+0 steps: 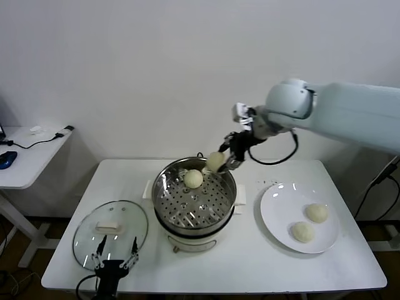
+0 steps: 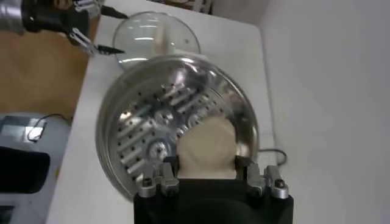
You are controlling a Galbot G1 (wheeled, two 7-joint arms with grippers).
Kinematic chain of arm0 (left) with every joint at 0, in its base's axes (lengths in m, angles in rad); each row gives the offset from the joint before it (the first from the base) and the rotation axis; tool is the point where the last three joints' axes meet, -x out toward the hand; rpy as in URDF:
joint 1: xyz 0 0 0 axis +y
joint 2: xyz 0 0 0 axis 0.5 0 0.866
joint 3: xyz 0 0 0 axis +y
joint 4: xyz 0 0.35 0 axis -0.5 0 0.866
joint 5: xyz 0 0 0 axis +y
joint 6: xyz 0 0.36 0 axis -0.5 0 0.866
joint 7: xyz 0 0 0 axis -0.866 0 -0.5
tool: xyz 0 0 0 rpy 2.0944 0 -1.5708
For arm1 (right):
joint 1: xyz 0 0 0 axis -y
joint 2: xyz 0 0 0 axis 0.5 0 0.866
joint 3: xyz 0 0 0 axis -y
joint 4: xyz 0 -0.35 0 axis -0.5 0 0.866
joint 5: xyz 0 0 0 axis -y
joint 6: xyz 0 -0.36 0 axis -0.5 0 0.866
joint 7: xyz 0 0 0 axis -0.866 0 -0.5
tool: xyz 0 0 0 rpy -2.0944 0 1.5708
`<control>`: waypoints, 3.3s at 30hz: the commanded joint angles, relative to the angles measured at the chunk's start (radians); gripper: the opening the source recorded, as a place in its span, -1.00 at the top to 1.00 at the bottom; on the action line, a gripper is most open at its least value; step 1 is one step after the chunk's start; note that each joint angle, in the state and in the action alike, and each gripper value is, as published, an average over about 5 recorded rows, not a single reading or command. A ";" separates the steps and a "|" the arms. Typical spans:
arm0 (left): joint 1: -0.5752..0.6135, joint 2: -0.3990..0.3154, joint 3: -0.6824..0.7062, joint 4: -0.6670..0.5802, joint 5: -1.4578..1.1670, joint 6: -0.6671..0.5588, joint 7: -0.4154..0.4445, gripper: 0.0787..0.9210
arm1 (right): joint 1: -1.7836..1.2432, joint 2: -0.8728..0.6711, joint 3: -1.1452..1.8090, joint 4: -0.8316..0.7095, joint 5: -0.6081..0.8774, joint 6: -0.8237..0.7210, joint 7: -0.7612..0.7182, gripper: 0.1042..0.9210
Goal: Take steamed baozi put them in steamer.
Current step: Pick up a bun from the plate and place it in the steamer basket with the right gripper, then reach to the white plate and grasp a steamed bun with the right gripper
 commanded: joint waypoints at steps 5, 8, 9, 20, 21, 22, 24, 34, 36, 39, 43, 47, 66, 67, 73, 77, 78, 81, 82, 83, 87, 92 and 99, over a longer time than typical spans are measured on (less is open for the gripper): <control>0.002 -0.005 0.005 -0.017 -0.001 0.000 -0.001 -0.77 | -0.168 0.340 -0.008 -0.156 0.056 -0.106 0.165 -0.24; 0.001 -0.008 0.007 -0.017 -0.001 -0.001 -0.001 -0.77 | -0.219 0.373 -0.001 -0.221 0.030 -0.106 0.170 -0.24; 0.000 -0.009 0.008 -0.015 -0.001 -0.001 -0.001 -0.77 | -0.233 0.382 0.001 -0.237 0.022 -0.106 0.171 -0.24; -0.007 -0.010 0.008 -0.006 -0.004 0.001 -0.001 -0.77 | -0.323 0.420 0.012 -0.329 -0.034 -0.099 0.166 -0.24; -0.007 -0.010 0.008 -0.007 -0.006 0.003 -0.001 -0.77 | -0.327 0.421 0.013 -0.331 -0.038 -0.099 0.166 -0.24; -0.007 -0.011 0.009 -0.008 -0.008 0.004 0.000 -0.77 | -0.331 0.422 0.013 -0.333 -0.043 -0.099 0.167 -0.24; -0.009 -0.011 0.011 -0.009 -0.012 0.006 0.001 -0.77 | -0.336 0.425 0.013 -0.339 -0.051 -0.099 0.169 -0.24; -0.014 -0.012 0.012 0.000 -0.013 0.004 0.000 -0.77 | -0.339 0.419 0.023 -0.336 -0.056 -0.085 0.157 -0.55; -0.013 -0.013 0.011 0.000 -0.013 0.003 0.000 -0.77 | -0.329 0.409 0.033 -0.329 -0.059 -0.078 0.148 -0.66; -0.011 -0.013 0.010 -0.002 -0.013 0.002 0.000 -0.77 | -0.287 0.380 0.045 -0.313 -0.075 -0.056 0.109 -0.74; -0.007 -0.012 0.008 -0.006 -0.012 0.000 -0.001 -0.77 | -0.171 0.282 0.058 -0.268 -0.131 0.033 -0.030 -0.76; -0.006 -0.008 0.003 -0.007 -0.010 -0.004 -0.001 -0.77 | -0.054 0.103 0.063 -0.196 -0.149 0.123 -0.162 -0.76; -0.033 -0.005 -0.021 0.001 -0.024 0.014 0.005 -0.77 | 0.060 -0.585 -0.398 -0.047 -0.634 0.366 -0.424 -0.76; -0.033 -0.005 -0.021 0.001 -0.024 0.015 0.005 -0.77 | 0.024 -0.591 -0.381 -0.055 -0.650 0.363 -0.417 -0.76; -0.037 -0.010 -0.022 0.008 -0.022 0.016 0.005 -0.77 | -0.193 -0.602 -0.216 -0.106 -0.678 0.334 -0.375 -0.76; -0.037 -0.012 -0.021 0.018 -0.019 0.014 0.004 -0.77 | -0.304 -0.595 -0.126 -0.128 -0.705 0.312 -0.353 -0.76; -0.037 -0.012 -0.022 0.020 -0.019 0.014 0.004 -0.77 | -0.324 -0.594 -0.110 -0.134 -0.717 0.308 -0.348 -0.76; -0.037 -0.013 -0.023 0.023 -0.019 0.013 0.003 -0.77 | -0.397 -0.592 -0.053 -0.162 -0.755 0.297 -0.332 -0.76; -0.037 -0.013 -0.024 0.025 -0.019 0.012 0.002 -0.77 | -0.421 -0.591 -0.033 -0.170 -0.760 0.294 -0.327 -0.76; -0.037 -0.013 -0.024 0.026 -0.019 0.012 0.002 -0.77 | -0.445 -0.591 -0.013 -0.176 -0.764 0.290 -0.321 -0.76; -0.037 -0.013 -0.023 0.030 -0.019 0.010 0.001 -0.77 | -0.517 -0.592 0.052 -0.180 -0.767 0.270 -0.295 -0.76; -0.037 -0.015 -0.020 0.032 -0.016 0.011 0.000 -0.77 | -0.614 -0.586 0.136 -0.192 -0.795 0.248 -0.258 -0.76; -0.037 -0.015 -0.013 0.033 -0.010 0.011 0.000 -0.77 | -0.707 -0.555 0.223 -0.240 -0.829 0.238 -0.237 -0.76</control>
